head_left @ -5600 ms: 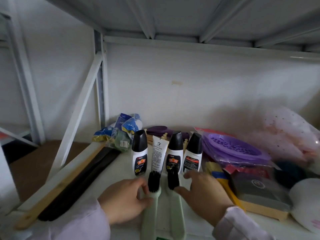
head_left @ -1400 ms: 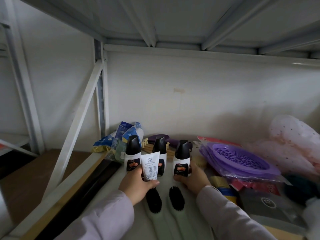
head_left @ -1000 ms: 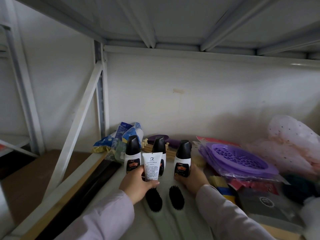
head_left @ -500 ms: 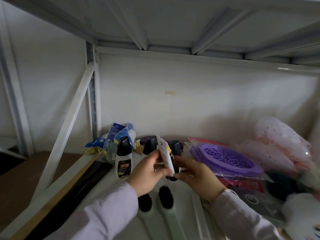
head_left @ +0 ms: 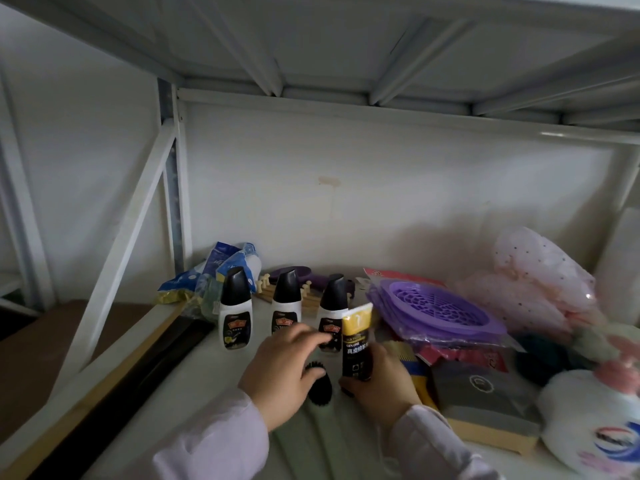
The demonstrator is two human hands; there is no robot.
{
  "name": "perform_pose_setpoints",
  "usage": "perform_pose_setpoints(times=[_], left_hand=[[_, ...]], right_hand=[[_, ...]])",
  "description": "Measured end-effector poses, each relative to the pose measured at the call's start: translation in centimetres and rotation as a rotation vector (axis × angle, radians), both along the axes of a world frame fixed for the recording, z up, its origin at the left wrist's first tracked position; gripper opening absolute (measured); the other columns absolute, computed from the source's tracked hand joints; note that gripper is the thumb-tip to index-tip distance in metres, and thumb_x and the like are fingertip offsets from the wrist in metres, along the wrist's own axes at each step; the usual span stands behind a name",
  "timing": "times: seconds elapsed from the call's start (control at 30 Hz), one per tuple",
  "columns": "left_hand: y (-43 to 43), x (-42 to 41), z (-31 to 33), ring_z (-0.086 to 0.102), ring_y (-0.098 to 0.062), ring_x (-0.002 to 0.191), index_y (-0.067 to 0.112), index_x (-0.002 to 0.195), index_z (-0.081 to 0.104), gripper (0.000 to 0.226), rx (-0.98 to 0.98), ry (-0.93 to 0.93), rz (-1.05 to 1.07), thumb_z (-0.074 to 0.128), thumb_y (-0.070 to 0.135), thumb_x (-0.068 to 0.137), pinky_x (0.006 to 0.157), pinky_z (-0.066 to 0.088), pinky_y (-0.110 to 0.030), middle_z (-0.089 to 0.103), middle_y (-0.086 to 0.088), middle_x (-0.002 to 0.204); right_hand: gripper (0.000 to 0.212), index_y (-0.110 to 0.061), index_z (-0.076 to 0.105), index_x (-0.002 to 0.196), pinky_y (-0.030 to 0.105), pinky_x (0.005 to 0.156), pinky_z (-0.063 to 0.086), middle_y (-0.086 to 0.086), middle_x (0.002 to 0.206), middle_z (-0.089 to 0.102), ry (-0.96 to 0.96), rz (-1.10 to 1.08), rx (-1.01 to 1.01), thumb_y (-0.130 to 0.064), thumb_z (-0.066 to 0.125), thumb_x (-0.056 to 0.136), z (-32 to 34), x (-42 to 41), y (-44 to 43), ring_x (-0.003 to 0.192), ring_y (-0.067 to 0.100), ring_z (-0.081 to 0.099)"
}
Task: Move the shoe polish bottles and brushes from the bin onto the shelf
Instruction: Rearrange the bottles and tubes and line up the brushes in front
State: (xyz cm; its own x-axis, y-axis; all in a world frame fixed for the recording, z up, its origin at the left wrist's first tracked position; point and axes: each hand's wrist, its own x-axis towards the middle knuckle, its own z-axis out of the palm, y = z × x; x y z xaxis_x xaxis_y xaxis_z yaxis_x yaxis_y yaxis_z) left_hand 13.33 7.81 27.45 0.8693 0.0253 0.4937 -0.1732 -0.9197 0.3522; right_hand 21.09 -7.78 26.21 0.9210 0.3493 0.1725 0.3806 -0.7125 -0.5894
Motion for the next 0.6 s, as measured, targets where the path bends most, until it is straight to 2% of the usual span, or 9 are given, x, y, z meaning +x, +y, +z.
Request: perform_pose_setpoints(times=[0.1,0.23,0.33,0.43,0.47,0.53,0.6], left_hand=[[0.7,-1.6,-2.0,0.059,-0.016,0.106,0.035,0.111,0.058,0.041,0.055,-0.002,0.071,0.068,0.041,0.072,0.088,0.048,-0.032,0.061,0.008,0.11],[1.7,-2.3,-3.8,0.067,-0.013,0.087,0.038,0.098,0.052,0.049,0.073,0.024,0.12,0.074,0.043,0.054,0.07,0.056,-0.028,0.065,0.011,0.092],[2.1,-2.4,-4.5,0.059,-0.004,0.084,0.038,0.096,0.052,0.054,0.06,-0.01,0.119,0.079,0.042,0.05,0.073,0.049,-0.015,0.065,0.013,0.087],[2.3,-2.2,-4.8,0.047,-0.007,0.089,0.033,0.094,0.059,0.051,0.053,-0.03,0.101,0.084,0.038,0.05,0.085,0.036,-0.017,0.066,0.01,0.086],[2.4,-2.1,-4.9,0.049,-0.007,0.089,0.03,0.093,0.061,0.049,0.06,-0.023,0.1,0.084,0.037,0.051,0.087,0.034,-0.017,0.067,0.009,0.086],[2.5,-2.3,-4.7,0.06,-0.007,0.093,0.025,0.097,0.066,0.042,0.047,0.022,0.091,0.081,0.034,0.059,0.092,0.031,-0.016,0.068,0.006,0.094],[2.4,-2.4,-4.1,0.059,-0.016,0.109,0.02,0.111,0.065,0.04,0.0,0.076,0.075,0.074,0.031,0.073,0.095,0.028,-0.012,0.064,0.003,0.113]], right_hand=[[0.05,-0.018,0.053,0.111,0.026,0.081,0.047,0.003,0.113,0.065,0.023,-0.052,0.016,-0.033,0.073,0.069,-0.5,0.0,0.2,0.102,0.02,0.061],[0.056,-0.017,0.047,0.119,0.026,0.086,0.047,0.002,0.118,0.063,0.03,-0.07,0.007,-0.033,0.073,0.072,-0.5,-0.3,0.7,0.107,0.019,0.059],[0.062,-0.017,0.044,0.124,0.027,0.088,0.048,0.002,0.118,0.063,0.054,-0.078,0.002,-0.034,0.074,0.072,-0.4,-0.6,0.7,0.108,0.018,0.059],[0.066,-0.02,0.041,0.125,0.026,0.085,0.047,0.002,0.115,0.063,0.094,-0.108,0.008,-0.034,0.075,0.071,-0.2,-1.2,0.0,0.104,0.017,0.059],[0.056,-0.022,0.043,0.117,0.025,0.081,0.047,0.003,0.112,0.062,0.071,-0.132,0.029,-0.034,0.075,0.071,-0.1,-1.6,-0.3,0.099,0.017,0.059],[0.032,-0.028,0.042,0.088,0.018,0.066,0.041,0.002,0.1,0.06,-0.039,-0.165,0.043,-0.034,0.071,0.075,0.2,-2.7,-0.8,0.084,0.016,0.054],[0.032,-0.032,0.037,0.067,0.014,0.055,0.032,-0.003,0.087,0.058,-0.118,-0.11,-0.028,-0.04,0.066,0.077,0.3,-4.0,-0.9,0.075,0.014,0.051]])
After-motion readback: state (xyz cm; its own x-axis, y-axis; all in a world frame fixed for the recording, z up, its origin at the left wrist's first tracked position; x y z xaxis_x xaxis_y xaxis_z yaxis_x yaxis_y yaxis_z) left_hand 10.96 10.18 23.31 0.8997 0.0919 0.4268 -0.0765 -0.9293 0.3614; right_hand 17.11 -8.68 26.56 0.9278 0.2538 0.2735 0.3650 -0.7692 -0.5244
